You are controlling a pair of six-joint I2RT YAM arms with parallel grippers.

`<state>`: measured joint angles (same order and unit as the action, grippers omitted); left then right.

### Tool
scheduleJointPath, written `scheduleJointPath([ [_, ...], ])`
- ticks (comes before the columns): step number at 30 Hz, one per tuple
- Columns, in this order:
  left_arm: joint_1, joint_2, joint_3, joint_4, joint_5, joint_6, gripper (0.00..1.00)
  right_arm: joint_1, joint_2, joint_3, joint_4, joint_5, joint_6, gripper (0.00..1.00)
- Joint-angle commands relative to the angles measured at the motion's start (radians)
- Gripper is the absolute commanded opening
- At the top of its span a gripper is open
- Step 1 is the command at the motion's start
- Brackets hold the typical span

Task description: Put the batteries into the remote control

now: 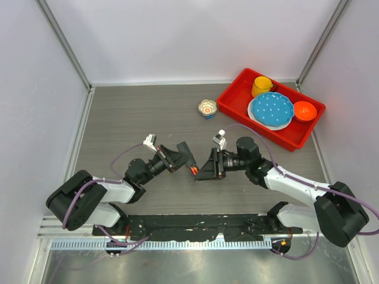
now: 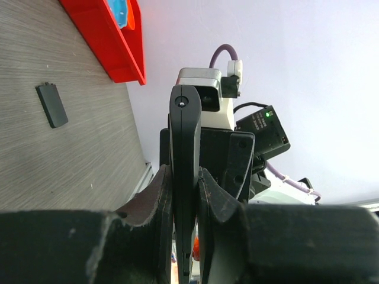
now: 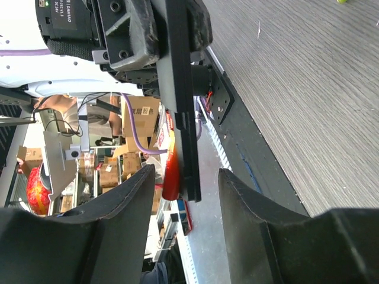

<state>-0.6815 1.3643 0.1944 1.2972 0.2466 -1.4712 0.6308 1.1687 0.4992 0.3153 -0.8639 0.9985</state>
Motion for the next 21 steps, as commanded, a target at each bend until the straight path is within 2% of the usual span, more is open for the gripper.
scheduleJointPath([
  [1,-0.003,-0.004,0.037,0.249,0.006,-0.018,0.00,-0.002,-0.030,-0.017,0.085,-0.026,0.011,0.52],
  [21,-0.003,-0.022,0.025,0.249,0.016,-0.023,0.00,-0.002,0.017,-0.019,0.162,-0.006,0.058,0.38],
])
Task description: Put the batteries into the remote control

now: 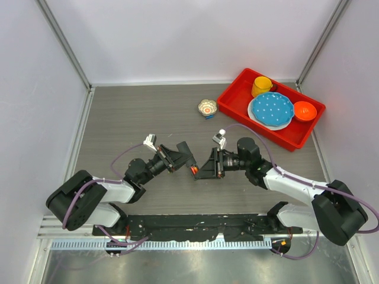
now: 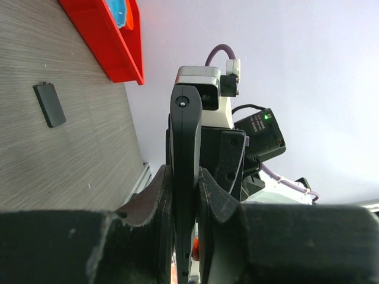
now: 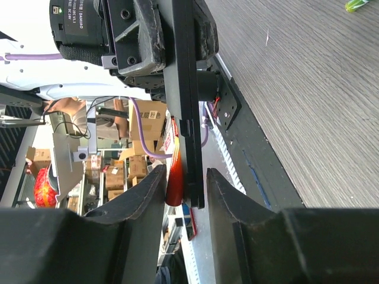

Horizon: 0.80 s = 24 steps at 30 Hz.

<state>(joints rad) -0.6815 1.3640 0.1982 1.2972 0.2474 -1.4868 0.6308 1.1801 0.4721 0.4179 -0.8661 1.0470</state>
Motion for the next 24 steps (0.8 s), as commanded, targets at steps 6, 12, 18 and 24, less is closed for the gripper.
scheduleJointPath([
  [6,-0.003,-0.023,0.021,0.249,0.015,-0.010,0.00,-0.002,0.021,0.011,0.065,0.009,0.018,0.33],
  [12,-0.004,-0.026,0.020,0.249,0.016,-0.009,0.00,-0.002,0.030,0.014,0.085,0.033,0.039,0.29],
  [18,-0.007,-0.023,0.018,0.249,0.016,-0.010,0.00,-0.002,0.044,0.014,0.111,0.044,0.061,0.29],
  [24,-0.013,-0.020,0.018,0.249,0.012,-0.006,0.00,-0.002,0.053,0.020,0.116,0.056,0.068,0.28],
])
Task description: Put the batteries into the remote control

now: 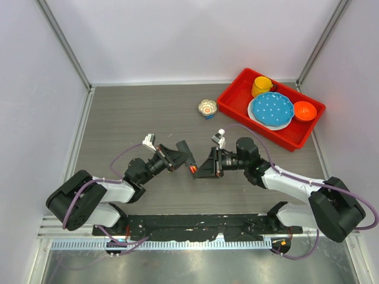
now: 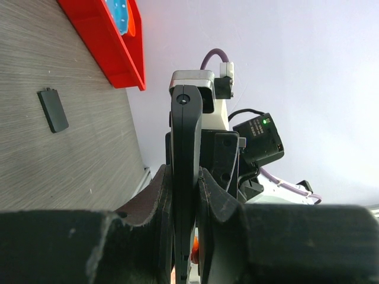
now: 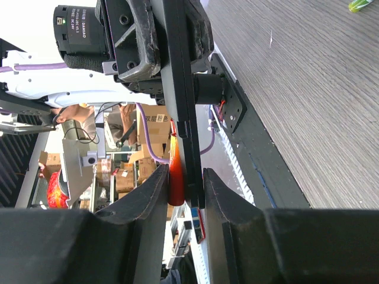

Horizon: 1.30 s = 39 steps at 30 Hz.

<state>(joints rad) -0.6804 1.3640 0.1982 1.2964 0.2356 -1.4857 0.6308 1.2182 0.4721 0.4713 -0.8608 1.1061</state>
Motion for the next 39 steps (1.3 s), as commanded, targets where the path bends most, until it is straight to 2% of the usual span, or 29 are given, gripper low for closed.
scheduleJointPath([
  [1,-0.016,-0.020,0.018,0.250,0.024,-0.007,0.00,-0.002,0.017,0.022,0.063,0.051,0.009,0.28],
  [39,-0.096,-0.005,0.017,0.250,-0.018,0.024,0.00,-0.017,0.064,0.031,0.124,0.108,0.061,0.26],
])
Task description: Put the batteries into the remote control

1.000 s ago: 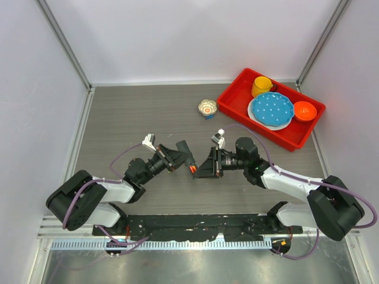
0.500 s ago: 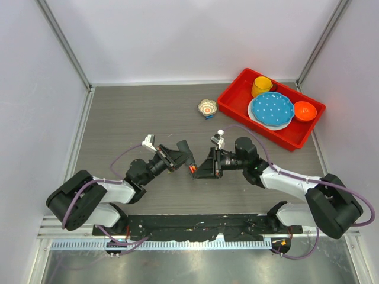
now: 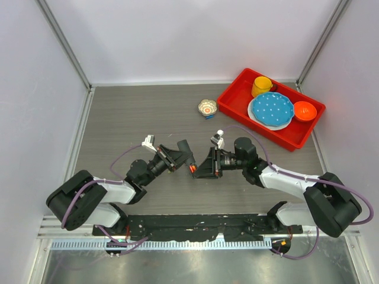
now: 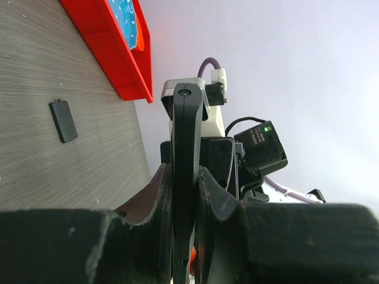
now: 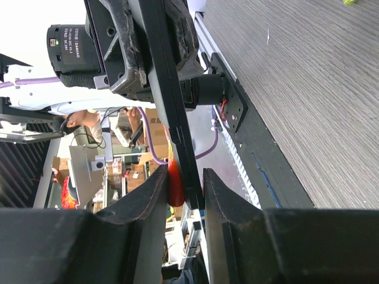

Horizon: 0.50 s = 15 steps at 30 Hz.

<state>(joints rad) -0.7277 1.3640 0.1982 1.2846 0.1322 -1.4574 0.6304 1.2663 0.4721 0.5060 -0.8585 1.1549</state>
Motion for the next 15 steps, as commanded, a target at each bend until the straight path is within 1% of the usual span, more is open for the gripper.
scheduleJointPath([
  [1,-0.052,-0.003,0.017,0.262,0.084,-0.003,0.00,-0.018,0.018,0.031,0.097,0.107,0.015,0.26],
  [8,-0.070,0.003,0.018,0.262,0.075,0.002,0.00,-0.026,0.033,0.045,0.108,0.110,0.022,0.27],
  [15,-0.081,0.010,0.020,0.262,0.070,0.003,0.00,-0.032,0.045,0.057,0.115,0.115,0.028,0.31],
])
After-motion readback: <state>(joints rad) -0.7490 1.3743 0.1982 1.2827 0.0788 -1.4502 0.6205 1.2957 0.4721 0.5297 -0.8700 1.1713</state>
